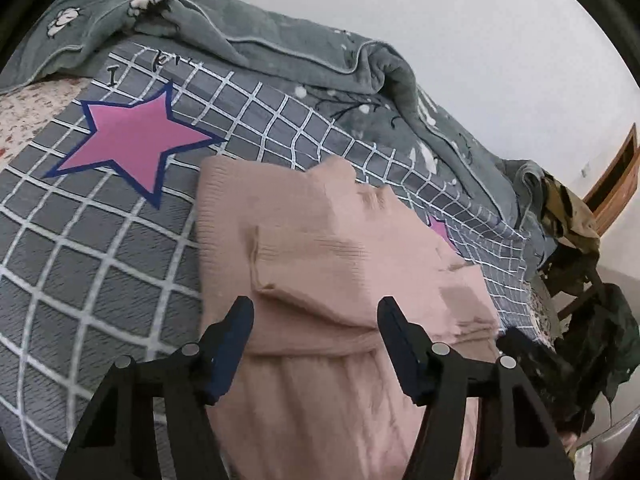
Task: Fold small clothes
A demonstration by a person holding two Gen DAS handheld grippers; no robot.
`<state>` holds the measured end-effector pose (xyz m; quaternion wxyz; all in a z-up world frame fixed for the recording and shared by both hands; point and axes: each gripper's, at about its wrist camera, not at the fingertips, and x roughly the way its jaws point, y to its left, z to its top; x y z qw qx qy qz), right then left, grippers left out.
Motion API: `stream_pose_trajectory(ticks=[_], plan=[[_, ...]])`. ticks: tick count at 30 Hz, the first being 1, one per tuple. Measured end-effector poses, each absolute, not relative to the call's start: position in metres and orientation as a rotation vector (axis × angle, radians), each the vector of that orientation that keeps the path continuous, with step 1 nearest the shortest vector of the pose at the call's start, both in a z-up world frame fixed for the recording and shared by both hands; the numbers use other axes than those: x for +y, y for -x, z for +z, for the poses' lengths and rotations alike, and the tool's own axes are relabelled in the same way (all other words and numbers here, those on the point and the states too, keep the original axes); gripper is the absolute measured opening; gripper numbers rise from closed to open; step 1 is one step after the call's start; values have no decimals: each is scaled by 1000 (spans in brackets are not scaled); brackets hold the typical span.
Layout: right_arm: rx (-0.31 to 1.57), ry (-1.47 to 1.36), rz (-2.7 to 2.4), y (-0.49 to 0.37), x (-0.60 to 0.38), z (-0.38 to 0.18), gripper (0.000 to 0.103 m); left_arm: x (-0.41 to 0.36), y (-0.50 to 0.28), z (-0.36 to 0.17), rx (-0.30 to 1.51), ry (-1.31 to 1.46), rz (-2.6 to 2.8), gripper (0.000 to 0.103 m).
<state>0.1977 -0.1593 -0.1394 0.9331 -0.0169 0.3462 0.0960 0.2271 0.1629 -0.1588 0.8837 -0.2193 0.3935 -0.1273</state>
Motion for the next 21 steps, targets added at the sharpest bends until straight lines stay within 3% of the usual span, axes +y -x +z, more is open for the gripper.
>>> stream_pose_trajectory(ticks=[4, 5, 7, 8, 11, 14, 16, 21], plan=[[725, -41, 173, -190, -190, -151, 50, 153, -244, -169, 870, 472, -224, 46], [729, -66, 171, -188, -197, -155, 50, 151, -249, -174, 890, 483, -211, 38], [732, -86, 169, -187, -203, -159, 50, 148, -257, -179, 906, 464, -168, 11], [735, -90, 168, -187, -206, -161, 50, 147, -259, -178, 900, 442, -160, 6], [726, -93, 151, -187, -212, -162, 50, 150, -250, -159, 802, 417, -153, 6], [701, -109, 134, -188, -219, -159, 50, 147, -248, -160, 825, 338, -90, 7], [700, -115, 122, -195, -221, -159, 50, 145, -249, -177, 889, 325, -73, 10], [700, -124, 82, -220, -225, -158, 50, 149, -240, -169, 836, 283, -31, 18]])
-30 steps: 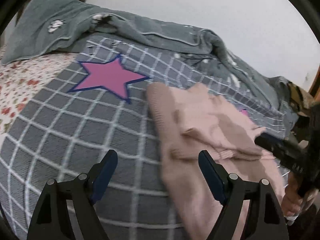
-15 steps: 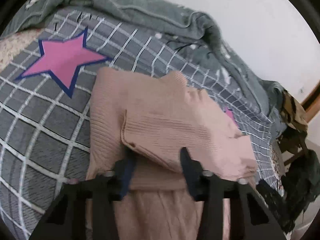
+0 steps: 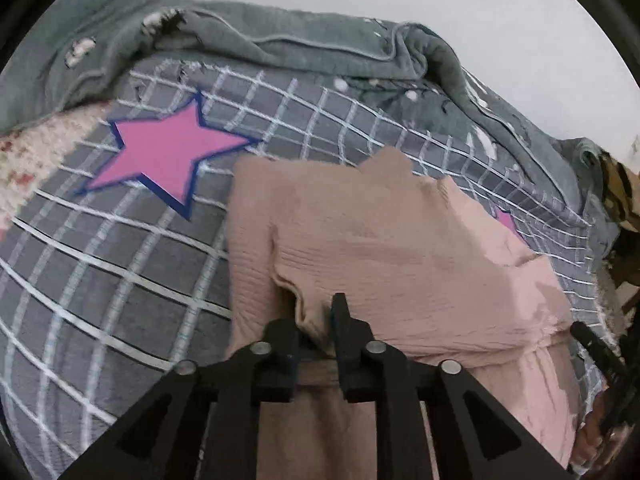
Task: Fold small clothes
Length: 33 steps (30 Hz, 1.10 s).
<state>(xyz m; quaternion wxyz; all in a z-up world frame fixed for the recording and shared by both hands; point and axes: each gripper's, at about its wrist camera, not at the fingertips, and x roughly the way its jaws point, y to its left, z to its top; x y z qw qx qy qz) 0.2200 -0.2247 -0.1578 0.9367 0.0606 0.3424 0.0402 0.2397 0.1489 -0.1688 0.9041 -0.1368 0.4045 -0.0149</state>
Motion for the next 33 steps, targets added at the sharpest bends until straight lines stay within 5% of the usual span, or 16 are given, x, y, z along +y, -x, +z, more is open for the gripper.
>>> stream_pose_trajectory(ticks=[4, 17, 21, 33], plan=[[754, -130, 55, -240, -226, -169, 50, 146, -236, -169, 819, 238, 2, 42], [717, -61, 36, -189, -231, -143, 51, 150, -193, -152, 839, 218, 47, 44], [696, -15, 28, -154, -230, -132, 51, 156, -161, -143, 836, 237, 27, 69], [702, -32, 22, -47, -232, -125, 51, 168, -44, -123, 799, 291, 33, 70]])
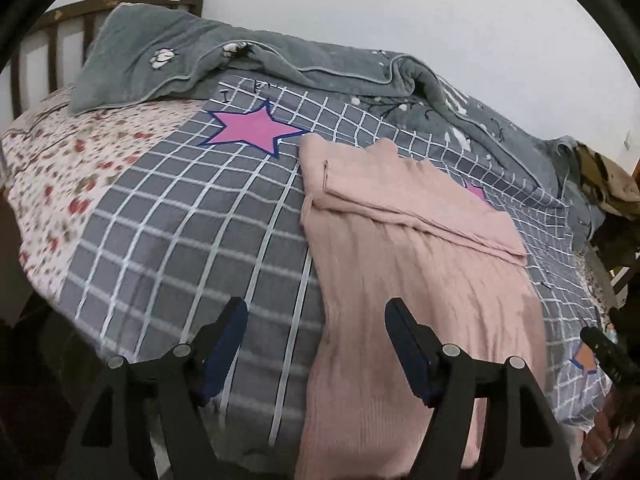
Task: Fold small clothes
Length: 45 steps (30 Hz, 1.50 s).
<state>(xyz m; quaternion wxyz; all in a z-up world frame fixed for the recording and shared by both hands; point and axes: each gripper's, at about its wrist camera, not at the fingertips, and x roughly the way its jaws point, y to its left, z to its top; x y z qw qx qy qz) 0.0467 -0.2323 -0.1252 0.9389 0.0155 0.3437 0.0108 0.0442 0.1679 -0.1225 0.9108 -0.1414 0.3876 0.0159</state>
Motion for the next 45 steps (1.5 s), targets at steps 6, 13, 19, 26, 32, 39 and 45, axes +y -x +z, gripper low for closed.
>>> stream_pose_trajectory(ticks=[6, 13, 19, 26, 32, 39, 45], plan=[[678, -43, 65, -3, -227, -114, 51, 168, -7, -110, 806, 277, 45, 69], [607, -17, 89, 42, -223, -91, 51, 167, 29, -93, 761, 308, 29, 69], [567, -76, 95, 69, -236, -77, 51, 153, 49, -86, 743, 322, -14, 69], [551, -98, 104, 82, -241, -74, 51, 139, 53, -83, 726, 299, -53, 69], [547, -64, 143, 68, -235, -95, 52, 132, 38, -99, 706, 260, -57, 69], [537, -43, 205, 39, -234, -133, 52, 133, 19, -128, 660, 165, -47, 69], [560, -55, 195, 9, -229, -168, 47, 147, -6, -170, 719, 243, -101, 67]])
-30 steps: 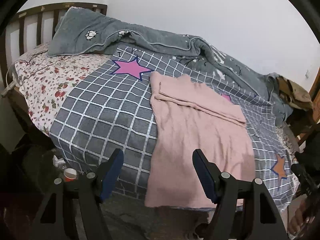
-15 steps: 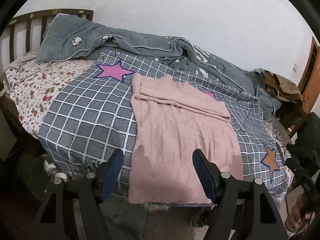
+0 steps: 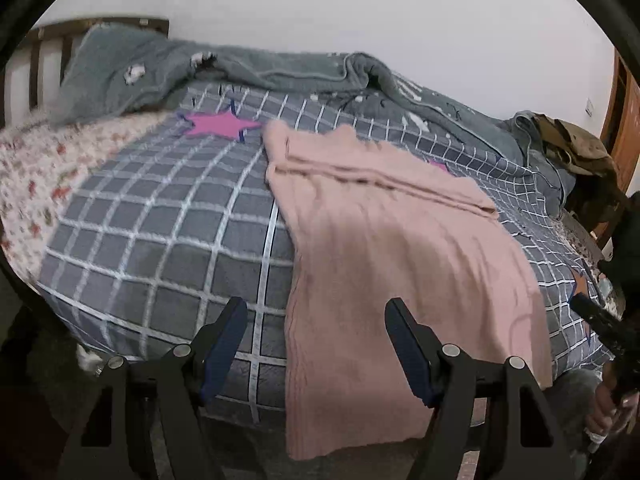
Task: Fold small clothes
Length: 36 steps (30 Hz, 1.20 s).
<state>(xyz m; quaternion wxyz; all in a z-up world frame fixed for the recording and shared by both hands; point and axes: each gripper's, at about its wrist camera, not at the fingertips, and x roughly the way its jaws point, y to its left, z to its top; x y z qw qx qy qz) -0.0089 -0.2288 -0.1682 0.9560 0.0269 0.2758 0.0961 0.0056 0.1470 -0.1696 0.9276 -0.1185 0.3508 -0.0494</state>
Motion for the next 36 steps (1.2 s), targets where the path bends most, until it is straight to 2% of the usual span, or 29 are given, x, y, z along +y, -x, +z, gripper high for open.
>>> stream_pose_trajectory(ticks=[1, 6, 11, 36], plan=[[585, -70, 198, 5, -228, -171, 43, 149, -7, -171, 724, 268, -127, 67], [539, -111, 223, 13, -227, -170, 43, 139, -4, -175, 698, 240, -166, 68], [617, -86, 225, 4, -220, -181, 42, 131, -4, -176, 705, 217, -210, 68], [630, -99, 264, 7, -215, -185, 42, 122, -9, -177, 718, 144, -175, 69]])
